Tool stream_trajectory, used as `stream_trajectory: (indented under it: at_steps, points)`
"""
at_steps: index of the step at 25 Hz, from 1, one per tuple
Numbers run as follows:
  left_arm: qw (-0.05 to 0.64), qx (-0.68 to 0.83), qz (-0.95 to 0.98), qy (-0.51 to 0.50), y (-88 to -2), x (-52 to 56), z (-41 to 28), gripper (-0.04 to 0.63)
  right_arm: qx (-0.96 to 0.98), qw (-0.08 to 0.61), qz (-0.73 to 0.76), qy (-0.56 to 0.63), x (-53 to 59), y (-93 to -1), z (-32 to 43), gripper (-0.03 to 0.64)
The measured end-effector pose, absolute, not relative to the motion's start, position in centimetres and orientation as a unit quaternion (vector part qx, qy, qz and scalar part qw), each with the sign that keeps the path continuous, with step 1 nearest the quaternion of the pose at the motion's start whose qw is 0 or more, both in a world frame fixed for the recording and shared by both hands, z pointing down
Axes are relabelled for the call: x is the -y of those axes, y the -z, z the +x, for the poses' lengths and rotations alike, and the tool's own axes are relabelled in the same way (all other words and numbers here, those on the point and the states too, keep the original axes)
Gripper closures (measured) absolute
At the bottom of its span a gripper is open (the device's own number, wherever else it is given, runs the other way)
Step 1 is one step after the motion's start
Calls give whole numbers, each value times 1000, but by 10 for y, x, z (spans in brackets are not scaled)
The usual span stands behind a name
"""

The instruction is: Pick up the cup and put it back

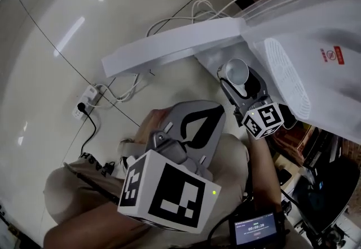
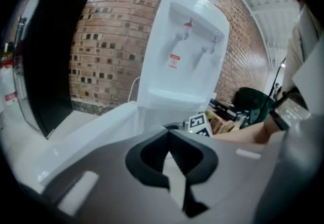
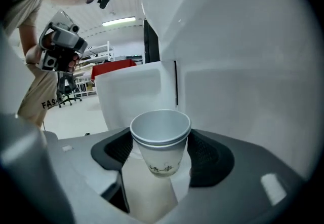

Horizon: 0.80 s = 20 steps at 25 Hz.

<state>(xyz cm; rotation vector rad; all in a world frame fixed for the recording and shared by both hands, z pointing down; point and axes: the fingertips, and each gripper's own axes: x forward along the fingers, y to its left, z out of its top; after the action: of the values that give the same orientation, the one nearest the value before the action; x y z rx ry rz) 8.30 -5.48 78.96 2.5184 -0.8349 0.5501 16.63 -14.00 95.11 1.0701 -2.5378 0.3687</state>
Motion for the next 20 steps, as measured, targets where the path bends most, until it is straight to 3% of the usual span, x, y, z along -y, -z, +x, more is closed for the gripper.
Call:
stream_trajectory:
  at_steps: [7,20]
  points:
    - [261,297,898,-192,-803,64,62,594,837,187,494,-142,185,-986,208,279]
    - [252,217,919,-210,-802,46,95,594,731,165,633,-193,226,-1036,285,279]
